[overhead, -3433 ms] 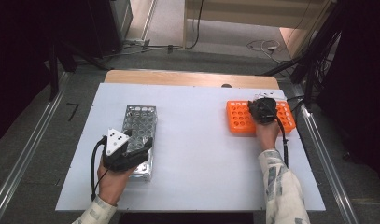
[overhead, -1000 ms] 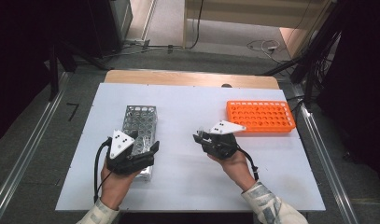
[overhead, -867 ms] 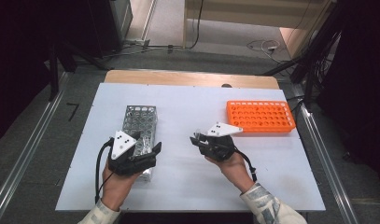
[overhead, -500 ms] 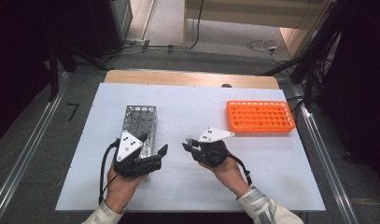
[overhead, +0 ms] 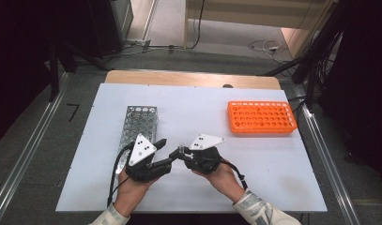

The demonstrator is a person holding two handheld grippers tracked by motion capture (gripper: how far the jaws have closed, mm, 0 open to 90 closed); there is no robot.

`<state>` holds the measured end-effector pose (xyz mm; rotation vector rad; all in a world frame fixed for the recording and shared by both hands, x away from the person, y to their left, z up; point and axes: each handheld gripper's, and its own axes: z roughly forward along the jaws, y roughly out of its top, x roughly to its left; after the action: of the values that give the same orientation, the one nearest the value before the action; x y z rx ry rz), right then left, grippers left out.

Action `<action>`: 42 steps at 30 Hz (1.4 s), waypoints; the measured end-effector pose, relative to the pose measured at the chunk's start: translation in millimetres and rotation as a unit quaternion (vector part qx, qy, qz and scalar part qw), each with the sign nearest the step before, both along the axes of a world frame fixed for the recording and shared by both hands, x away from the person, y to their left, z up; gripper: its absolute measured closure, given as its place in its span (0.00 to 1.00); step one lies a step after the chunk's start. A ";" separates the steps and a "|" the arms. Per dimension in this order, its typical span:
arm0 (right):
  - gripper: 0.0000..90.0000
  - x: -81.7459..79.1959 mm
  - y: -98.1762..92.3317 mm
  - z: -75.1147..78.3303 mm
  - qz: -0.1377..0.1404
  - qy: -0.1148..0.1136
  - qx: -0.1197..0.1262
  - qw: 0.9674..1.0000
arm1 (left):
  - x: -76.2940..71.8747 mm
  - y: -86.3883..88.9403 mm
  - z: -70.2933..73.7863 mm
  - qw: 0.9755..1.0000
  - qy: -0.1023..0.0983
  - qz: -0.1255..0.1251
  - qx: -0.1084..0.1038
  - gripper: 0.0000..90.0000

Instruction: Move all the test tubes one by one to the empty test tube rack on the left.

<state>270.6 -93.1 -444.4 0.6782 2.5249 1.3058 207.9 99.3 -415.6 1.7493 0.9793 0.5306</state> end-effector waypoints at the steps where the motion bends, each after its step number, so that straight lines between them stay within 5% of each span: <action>1: 0.81 -1.3 1.4 -0.4 0.004 0.000 -0.001 1.000 | -0.1 -1.6 -0.4 1.000 0.000 0.000 -0.002 0.55; 13: 0.81 -9.9 7.3 2.0 0.021 0.001 0.003 1.000 | 2.2 -14.1 -5.5 1.000 -0.004 -0.013 0.022 0.82; 17: 0.81 -9.2 7.0 1.8 0.019 0.003 0.004 1.000 | 3.4 -13.6 -4.9 1.000 -0.003 -0.013 0.023 0.83; 27: 0.36 -1.7 2.5 4.7 0.008 0.039 0.015 0.999 | 9.8 2.0 5.9 1.000 -0.011 0.009 -0.001 0.83; 42: 0.28 2.7 -0.7 3.8 -0.005 0.043 0.007 0.999 | 17.5 29.0 16.0 0.998 -0.017 0.053 -0.017 0.83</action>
<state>273.2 -93.8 -440.6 0.7650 2.5789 1.3184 225.4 128.3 -399.6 1.6595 1.0549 0.6046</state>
